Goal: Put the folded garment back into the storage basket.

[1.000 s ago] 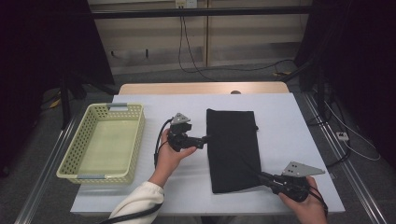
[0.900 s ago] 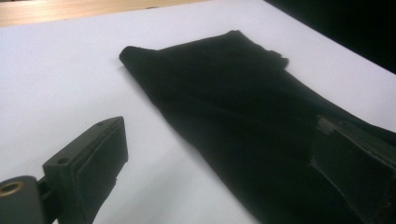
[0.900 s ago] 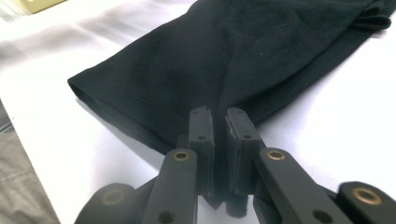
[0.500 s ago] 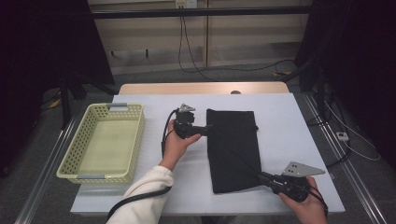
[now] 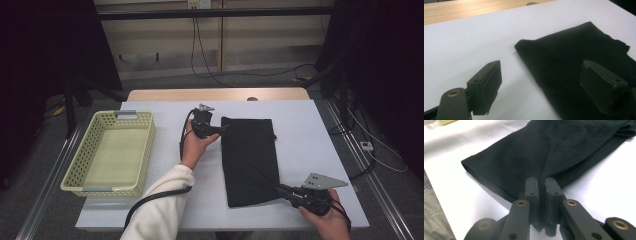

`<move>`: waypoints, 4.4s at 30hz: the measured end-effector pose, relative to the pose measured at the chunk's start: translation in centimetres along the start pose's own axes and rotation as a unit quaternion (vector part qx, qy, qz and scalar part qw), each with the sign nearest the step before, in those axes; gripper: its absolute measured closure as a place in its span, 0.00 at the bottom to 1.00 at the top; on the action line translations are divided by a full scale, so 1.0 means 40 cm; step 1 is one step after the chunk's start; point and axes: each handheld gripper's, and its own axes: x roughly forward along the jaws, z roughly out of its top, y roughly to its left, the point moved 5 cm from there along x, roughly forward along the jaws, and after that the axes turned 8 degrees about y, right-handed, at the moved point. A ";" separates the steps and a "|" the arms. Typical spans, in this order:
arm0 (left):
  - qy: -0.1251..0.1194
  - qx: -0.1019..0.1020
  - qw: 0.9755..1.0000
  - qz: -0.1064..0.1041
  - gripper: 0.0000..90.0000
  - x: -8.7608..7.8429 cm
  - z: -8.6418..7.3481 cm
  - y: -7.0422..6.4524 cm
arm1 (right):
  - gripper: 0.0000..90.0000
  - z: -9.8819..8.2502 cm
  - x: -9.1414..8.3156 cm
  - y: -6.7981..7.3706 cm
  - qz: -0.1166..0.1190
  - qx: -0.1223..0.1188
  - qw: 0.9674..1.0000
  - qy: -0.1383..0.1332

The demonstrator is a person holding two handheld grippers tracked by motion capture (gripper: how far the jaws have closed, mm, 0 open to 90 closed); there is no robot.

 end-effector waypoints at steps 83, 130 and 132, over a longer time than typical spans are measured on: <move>0.148 -0.055 0.985 0.068 0.94 -0.183 0.185 0.054 | 0.92 0.116 0.059 0.130 0.055 -0.048 0.994 -0.082; 0.156 -0.077 0.979 0.105 0.94 -0.458 0.260 0.142 | 0.92 0.300 0.134 0.322 0.103 -0.108 0.975 -0.162; 0.156 -0.076 0.979 0.106 0.94 -0.461 0.260 0.143 | 0.92 0.303 0.135 0.325 0.102 -0.108 0.975 -0.163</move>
